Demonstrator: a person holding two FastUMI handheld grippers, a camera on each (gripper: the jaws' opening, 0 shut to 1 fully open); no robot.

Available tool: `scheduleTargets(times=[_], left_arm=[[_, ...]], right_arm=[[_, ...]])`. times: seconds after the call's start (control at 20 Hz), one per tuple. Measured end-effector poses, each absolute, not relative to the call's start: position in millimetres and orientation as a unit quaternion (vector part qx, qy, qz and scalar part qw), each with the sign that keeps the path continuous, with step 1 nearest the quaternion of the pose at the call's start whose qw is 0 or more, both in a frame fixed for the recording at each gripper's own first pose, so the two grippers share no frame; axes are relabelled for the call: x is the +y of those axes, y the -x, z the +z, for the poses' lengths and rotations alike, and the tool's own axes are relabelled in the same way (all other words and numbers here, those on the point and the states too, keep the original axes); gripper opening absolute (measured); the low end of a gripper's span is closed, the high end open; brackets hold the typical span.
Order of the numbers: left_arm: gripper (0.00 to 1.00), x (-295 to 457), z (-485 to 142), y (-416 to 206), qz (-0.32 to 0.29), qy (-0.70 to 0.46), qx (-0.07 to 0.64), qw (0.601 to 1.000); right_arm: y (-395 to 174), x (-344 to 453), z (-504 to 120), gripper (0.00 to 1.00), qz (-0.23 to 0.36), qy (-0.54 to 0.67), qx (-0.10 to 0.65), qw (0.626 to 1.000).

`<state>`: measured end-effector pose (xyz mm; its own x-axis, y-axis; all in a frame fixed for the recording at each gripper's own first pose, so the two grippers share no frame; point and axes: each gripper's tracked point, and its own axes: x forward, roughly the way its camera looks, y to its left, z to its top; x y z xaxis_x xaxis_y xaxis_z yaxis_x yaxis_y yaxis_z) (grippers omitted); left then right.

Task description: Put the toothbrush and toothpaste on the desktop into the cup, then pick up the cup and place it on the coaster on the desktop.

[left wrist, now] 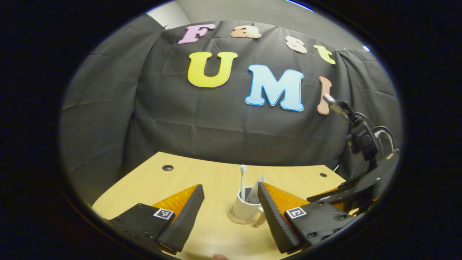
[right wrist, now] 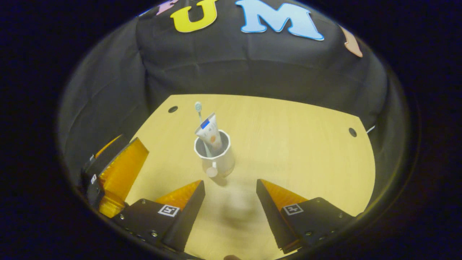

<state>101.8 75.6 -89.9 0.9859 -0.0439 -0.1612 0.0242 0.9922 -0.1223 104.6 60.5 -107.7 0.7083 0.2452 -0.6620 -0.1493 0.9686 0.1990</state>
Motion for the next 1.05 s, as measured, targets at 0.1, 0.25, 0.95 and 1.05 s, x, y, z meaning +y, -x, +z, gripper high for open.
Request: scheduleTargets(times=[0.1, 0.25, 0.95, 1.05], left_arm=[[0.96, 64, -80, -99, -0.020, 0.059, 0.076, 0.995], [0.99, 43, -63, -94, -0.030, 0.045, 0.063, 0.997], [0.96, -23, 0, -54, -0.040, 0.034, -0.005, 0.999], [0.96, -32, 1, -48, -0.045, 0.038, -0.007, 0.998]], right_arm=[[-95, 33, -88, 0.88, 0.081, -0.068, 0.328, 0.939], [-81, -6, -60, 0.88, 0.036, -0.065, 0.261, 0.963], [-47, -54, 28, 0.88, -0.013, -0.025, 0.013, 1.000], [-43, -59, 36, 0.88, -0.016, -0.018, 0.001, 1.000]])
